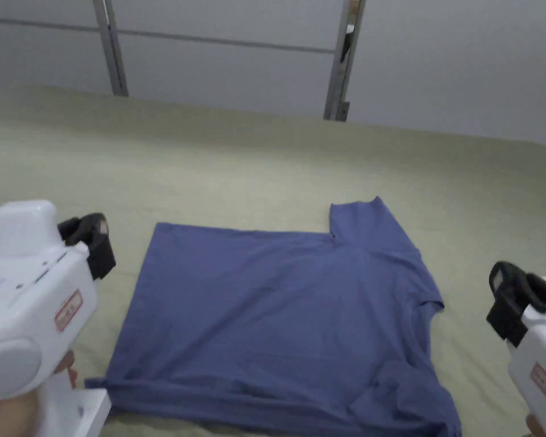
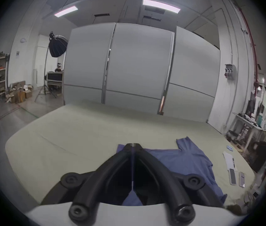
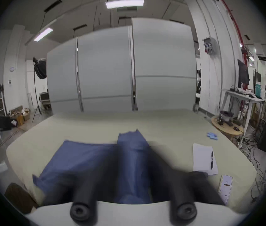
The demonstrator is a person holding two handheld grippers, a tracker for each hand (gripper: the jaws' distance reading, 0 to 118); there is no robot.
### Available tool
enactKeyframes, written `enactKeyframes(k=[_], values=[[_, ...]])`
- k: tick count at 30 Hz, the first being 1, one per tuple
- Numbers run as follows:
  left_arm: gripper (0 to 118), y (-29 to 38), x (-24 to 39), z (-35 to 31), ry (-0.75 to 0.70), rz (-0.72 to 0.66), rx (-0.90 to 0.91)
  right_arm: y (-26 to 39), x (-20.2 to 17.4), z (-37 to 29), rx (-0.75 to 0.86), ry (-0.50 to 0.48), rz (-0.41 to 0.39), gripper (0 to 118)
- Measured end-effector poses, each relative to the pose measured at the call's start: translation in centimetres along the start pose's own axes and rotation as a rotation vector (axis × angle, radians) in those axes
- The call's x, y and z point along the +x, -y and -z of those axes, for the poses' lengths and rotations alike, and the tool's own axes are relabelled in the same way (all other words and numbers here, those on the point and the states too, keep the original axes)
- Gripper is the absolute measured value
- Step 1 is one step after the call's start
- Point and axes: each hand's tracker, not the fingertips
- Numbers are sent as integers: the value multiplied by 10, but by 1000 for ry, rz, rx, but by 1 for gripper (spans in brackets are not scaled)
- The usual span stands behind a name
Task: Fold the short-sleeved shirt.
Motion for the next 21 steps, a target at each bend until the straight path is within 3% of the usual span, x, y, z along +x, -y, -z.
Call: enactKeyframes(k=[2, 3, 8, 9, 10, 11, 12, 19, 20, 21], values=[[0, 7, -2, 6, 86, -40, -47, -1, -4, -3, -53, -127, 23, 2], [0, 14, -4, 5, 74, -57, -47, 1, -13, -6, -42, -88, 21, 2], [2, 42, -28, 13, 54, -50, -235, 17, -17, -5, -116, -115, 16, 2], [25, 49, -36, 18, 45, -57, -311, 22, -18, -5, -132, -102, 20, 2], [80, 63, -41, 24, 28, -58, -358, 25, -18, -4, -147, -99, 25, 2], [118, 79, -46, 34, 20, -56, -450, 30, -14, -1, -165, -105, 34, 2], [118, 97, -51, 46, 4, -55, -580, 34, -10, 2, -179, -100, 39, 2], [118, 160, -68, 85, -109, -86, -887, 58, -6, 8, -336, -90, 24, 2], [110, 164, -69, 89, -106, -91, -927, 65, 3, 15, -366, -90, 26, 2], [90, 181, -71, 96, -112, -97, -949, 70, 7, 20, -428, -106, 33, 2]])
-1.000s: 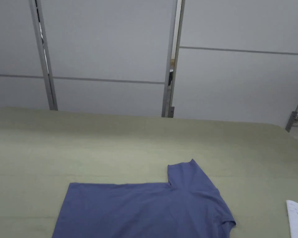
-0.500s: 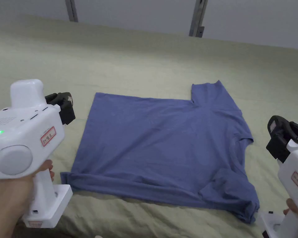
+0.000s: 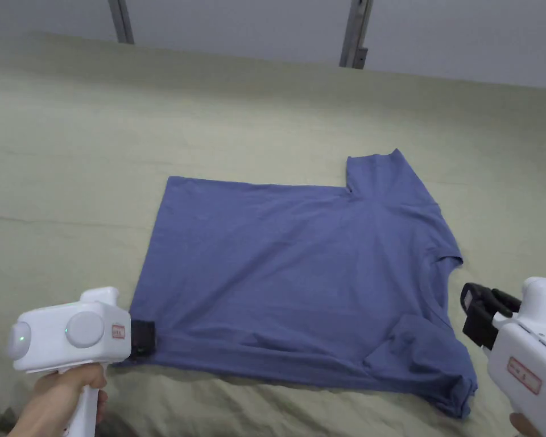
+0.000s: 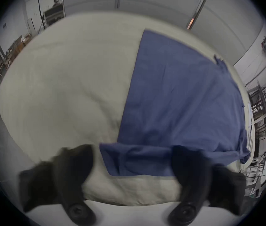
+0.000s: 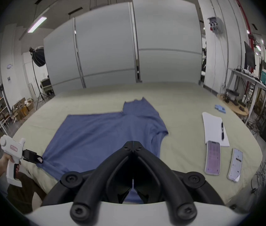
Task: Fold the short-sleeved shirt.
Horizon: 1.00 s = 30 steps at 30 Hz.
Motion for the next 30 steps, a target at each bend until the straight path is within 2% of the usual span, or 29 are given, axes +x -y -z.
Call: enactKeyframes(k=[1, 2, 3, 5, 8, 9, 10, 11, 12, 13, 14, 18, 22, 24, 30], values=[[55, 1, 0, 3, 1, -2, 7, 2, 5, 8, -80, -15, 2, 3], [16, 4, -1, 2, 6, -1, 25, 6, 11, 19, -180, -4, 2, 20], [15, 6, 2, -4, 41, -15, 77, 12, 11, 29, -287, 4, 11, 46], [12, 8, 5, -12, 31, -8, 77, 30, 24, 54, -442, 31, 38, 118], [11, 2, 5, -18, 59, -14, 89, 40, 47, 88, -606, 78, 93, 118], [11, 0, 4, -21, 58, -15, 111, 43, 54, 96, -656, 65, 111, 115], [11, -1, 4, -24, 69, -19, 115, 44, 61, 101, -685, 40, 148, 103], [11, -3, 5, -26, 71, -18, 118, 60, 59, 100, -677, 30, 185, 58], [11, -3, 8, -32, 74, -17, 126, 60, 62, 99, -656, 39, 210, 22], [11, -4, 9, -36, 86, -12, 137, 58, 63, 96, -616, 39, 219, 16], [11, -7, 13, -42, 97, -4, 147, 50, 62, 88, -576, 23, 214, 15], [11, -41, 32, -69, 104, 42, 249, 11, 45, 70, -404, 26, 90, 15], [11, -95, 46, -68, 68, 52, 292, -40, 43, 92, -335, 6, 123, 15], [11, -119, 51, -52, 56, 50, 285, -55, 39, 123, -329, 10, 123, 15], [11, -160, 62, 19, -18, 15, 173, -68, 28, 224, -408, 42, 90, 15]])
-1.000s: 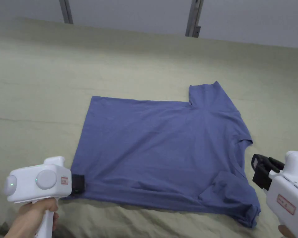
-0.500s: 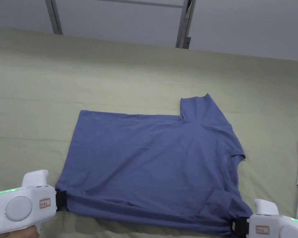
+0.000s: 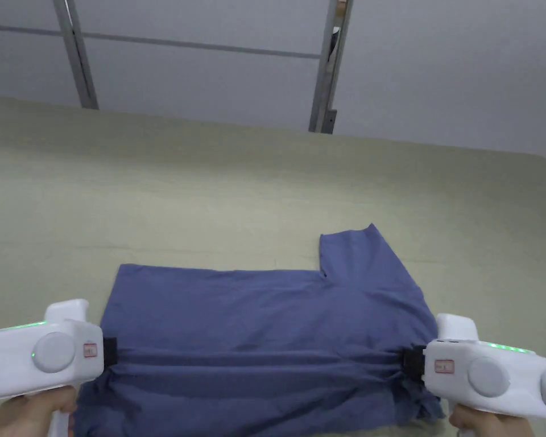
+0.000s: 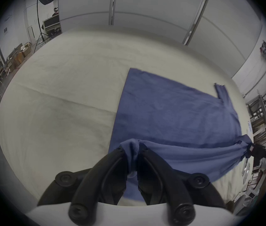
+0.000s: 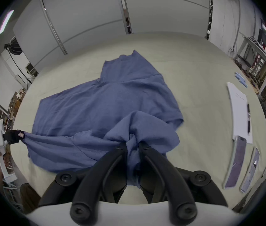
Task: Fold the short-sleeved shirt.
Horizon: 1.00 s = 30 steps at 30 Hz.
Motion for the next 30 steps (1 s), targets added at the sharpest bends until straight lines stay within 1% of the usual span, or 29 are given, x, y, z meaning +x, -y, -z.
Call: enactKeyframes(k=[2, 4, 5, 6, 7, 8, 9, 10, 11, 12, 13, 14, 15, 16, 17, 18, 19, 20, 21, 22, 23, 24, 25, 27, 29, 30], values=[[11, -3, 3, 17, -1, -21, -14, -6, -5, 27, -24, 16, 10, 15], [11, -5, 5, 28, -3, -50, 13, -6, -8, 42, -36, 39, 17, 15], [12, -6, 5, 31, -3, -58, 29, -5, -7, 50, -43, 50, 17, 18], [16, -6, 4, 32, -6, -70, 45, -3, -7, 51, -38, 56, 14, 25], [31, -6, 4, 30, -7, -81, 65, 0, -6, 49, -30, 58, 8, 40], [77, -5, 3, 25, -4, -87, 96, 2, -5, 45, -8, 59, 0, 75], [108, -3, 1, 16, 5, -87, 132, 5, -3, 41, 29, 71, -10, 103], [118, 1, -2, 2, 23, -90, 205, 10, 0, 29, 86, 84, -20, 118], [118, 6, -3, -14, 28, -90, 285, 12, 1, 19, 161, 89, -27, 118], [118, 10, -5, -30, 38, -85, 365, 19, 4, -2, 285, 64, -28, 118], [118, 16, -7, -48, 38, -75, 428, 26, 6, -17, 350, 41, -23, 118], [117, 21, -9, -63, 57, -62, 469, 32, 6, -30, 403, 30, -26, 118], [110, 27, -9, -79, 79, -50, 509, 38, 5, -44, 453, 20, -26, 118], [94, 34, -7, -91, 94, -34, 540, 38, 3, -60, 478, -3, -32, 118], [49, 39, -5, -102, 87, -17, 550, 39, 0, -73, 510, -17, -36, 107], [8, 44, -3, -109, 76, -2, 570, 42, -3, -82, 514, -51, -45, 77], [0, 51, 0, -114, 47, 7, 580, 46, -5, -91, 513, -78, -59, 21], [0, 58, 1, -119, 52, 3, 593, 51, -11, -95, 520, -54, -65, 2], [0, 63, -2, -123, 119, 13, 600, 56, -9, -97, 559, 16, -97, 2], [0, 67, 0, -124, 175, 15, 556, 56, -8, -100, 538, -33, -96, 2], [0, 72, 1, -125, 149, -7, 535, 59, -9, -102, 511, -97, -101, 2], [0, 78, 1, -125, 152, -8, 518, 64, -12, -104, 520, -76, -91, 2], [0, 83, 1, -124, 159, 1, 509, 70, -30, -119, 524, -61, -100, 2], [0, 91, 2, -118, 136, 17, 472, 79, -40, -126, 535, -67, -116, 2], [0, 95, 0, -110, 133, 15, 399, 79, -21, -116, 516, -86, -106, 2], [0, 98, 1, -102, 105, 5, 365, 81, -20, -116, 515, -85, -102, 2]])
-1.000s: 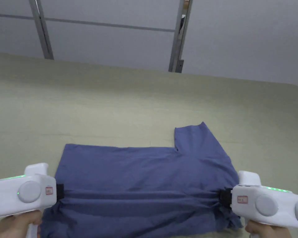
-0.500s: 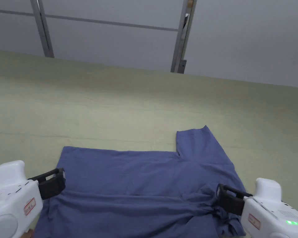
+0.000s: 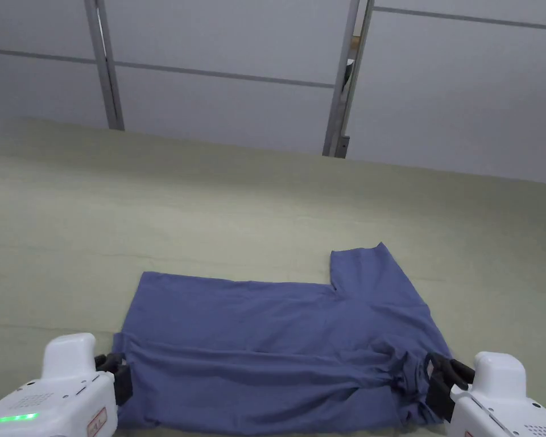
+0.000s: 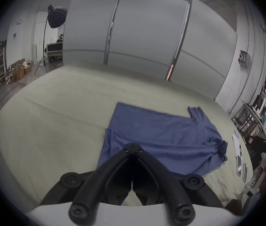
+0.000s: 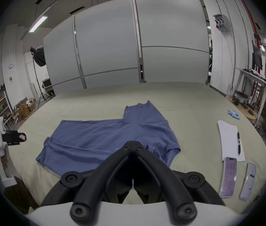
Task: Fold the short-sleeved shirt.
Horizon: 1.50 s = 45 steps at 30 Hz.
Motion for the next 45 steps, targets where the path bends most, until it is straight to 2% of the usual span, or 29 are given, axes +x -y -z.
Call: enactKeyframes(k=[1, 2, 3, 4, 5, 7, 10, 12, 13, 14, 15, 16, 17, 18, 21, 24, 25, 26, 27, 28, 29, 30, 31, 34, 35, 38, 40, 43, 45], values=[[12, 3, -2, 7, -36, -5, -37, 1, 2, 0, -12, 6, 1, 2], [62, 5, -6, 14, -53, -11, -68, 2, 4, 1, -24, 7, 6, 2], [107, 7, -11, 25, -57, -29, -130, 13, 10, 5, -34, 3, 14, 2], [118, 14, -16, 37, -48, -63, -193, 15, 14, 7, -44, 3, 21, 2], [118, 18, -20, 37, -30, -91, -179, 17, 17, 9, -56, 5, 22, 2], [118, 23, -24, 57, -74, -124, -271, 27, 16, 12, -86, 14, 29, 2], [115, 29, -26, 86, -120, -101, -369, 34, 25, 22, -130, 30, 47, 2], [82, 35, -26, 102, -149, -74, -433, 42, 25, 29, -166, 44, 68, 3], [81, 37, -23, 104, -184, -51, -435, 44, 28, 35, -191, 57, 79, 11], [76, 36, -19, 100, -159, -29, -377, 46, 31, 41, -225, 86, 85, 41], [63, 33, -17, 96, -170, 1, -384, 49, 32, 51, -279, 96, 100, 82], [40, 34, -14, 90, -143, 4, -375, 52, 38, 64, -321, 112, 125, 114], [14, 33, -13, 86, -127, 12, -364, 55, 43, 75, -362, 127, 148, 118], [14, 31, -14, 83, -81, 6, -336, 54, 47, 84, -331, 146, 162, 118], [13, 27, -15, 83, -107, 18, -334, 55, 53, 115, -481, 164, 214, 118], [13, 25, -15, 83, -99, 9, -334, 71, 70, 157, -559, 203, 211, 111], [13, 24, -16, 84, -95, 1, -339, 72, 71, 161, -580, 180, 220, 109], [13, 25, -17, 84, -77, -17, -356, 70, 69, 160, -589, 226, 195, 108], [13, 24, -17, 84, -75, -17, -357, 60, 59, 148, -564, 181, 178, 106], [13, 23, -16, 83, -74, -13, -363, 56, 57, 139, -534, 186, 135, 96], [13, 22, -15, 83, -72, -6, -366, 53, 57, 132, -507, 238, 79, 52], [13, 20, -13, 83, -55, -4, -378, 50, 60, 125, -486, 134, 130, 13], [13, 18, -10, 82, -54, 11, -384, 54, 68, 128, -519, 133, 163, 13], [13, 11, -4, 70, -60, 62, -362, 48, 71, 106, -477, 118, 169, 13], [13, 9, -4, 63, -54, 62, -358, 41, 53, 87, -464, 110, 177, 13], [13, 4, -7, 31, -17, 30, -345, 40, 43, 39, -441, 56, 236, 13], [13, 7, -12, 10, -3, 20, -355, 44, 48, 7, -457, 46, 244, 13], [13, 25, -16, -10, -40, 89, -413, 66, 49, -26, -538, 73, 212, 13], [13, 42, -19, -17, -62, 131, -468, 86, 51, -41, -622, 99, 225, 13]])
